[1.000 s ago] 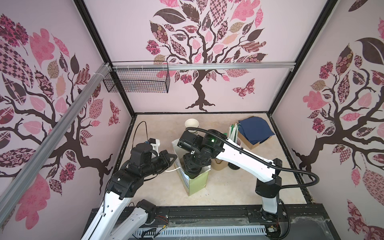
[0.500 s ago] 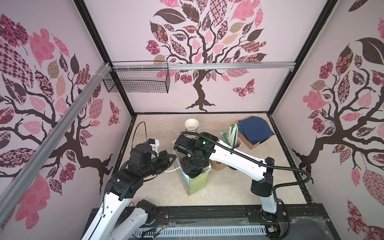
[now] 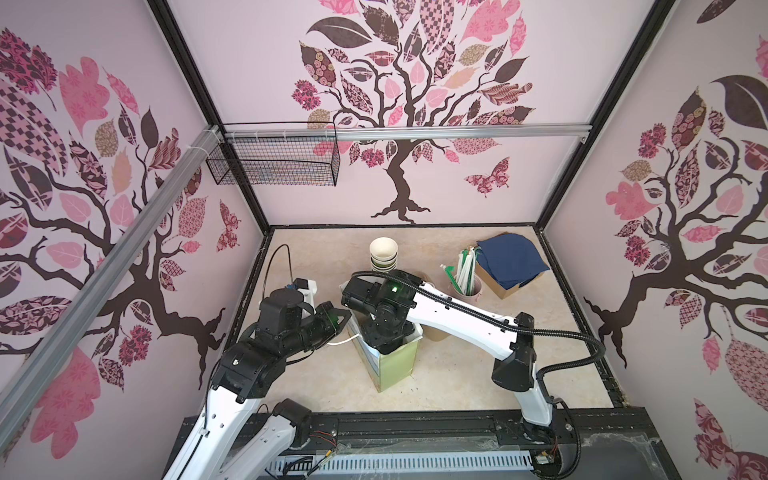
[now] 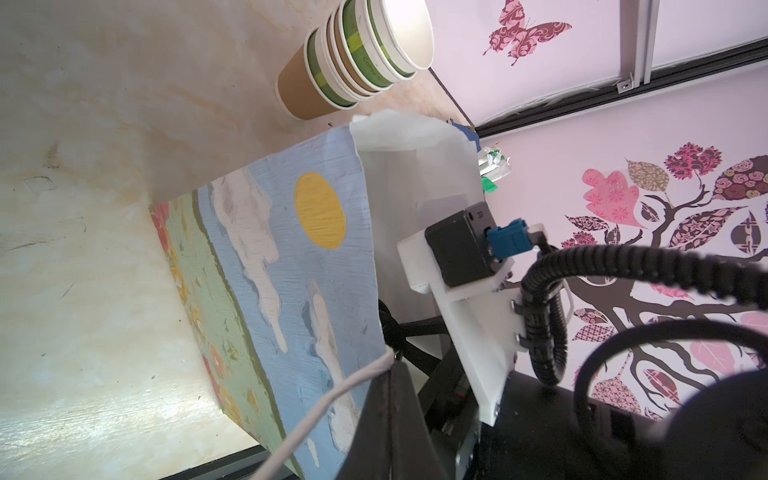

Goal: Pack the takeout coffee
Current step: 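Lower the cup into the carrier inside the bag with the right gripper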

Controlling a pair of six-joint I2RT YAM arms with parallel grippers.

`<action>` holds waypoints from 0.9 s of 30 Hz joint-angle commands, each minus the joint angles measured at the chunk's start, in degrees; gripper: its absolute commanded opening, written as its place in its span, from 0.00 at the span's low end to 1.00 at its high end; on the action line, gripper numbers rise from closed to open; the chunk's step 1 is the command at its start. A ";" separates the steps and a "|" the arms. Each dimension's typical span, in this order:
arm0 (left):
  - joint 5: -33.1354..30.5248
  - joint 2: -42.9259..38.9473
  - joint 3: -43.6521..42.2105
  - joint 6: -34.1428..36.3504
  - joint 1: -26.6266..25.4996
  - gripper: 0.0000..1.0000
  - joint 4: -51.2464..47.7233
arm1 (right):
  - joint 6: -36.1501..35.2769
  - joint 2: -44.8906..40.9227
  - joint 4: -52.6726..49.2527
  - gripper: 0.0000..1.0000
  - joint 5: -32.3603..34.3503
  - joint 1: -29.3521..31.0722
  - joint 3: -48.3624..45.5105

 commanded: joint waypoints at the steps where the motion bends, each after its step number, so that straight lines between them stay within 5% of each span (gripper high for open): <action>1: -1.03 -0.67 -0.85 1.35 -0.19 0.00 -0.96 | -1.99 2.17 -1.13 0.57 -0.59 -0.02 -0.37; 27: -1.89 -1.36 -1.10 1.50 -0.19 0.00 -1.85 | -4.07 5.56 -0.59 0.57 -3.28 -1.37 -5.29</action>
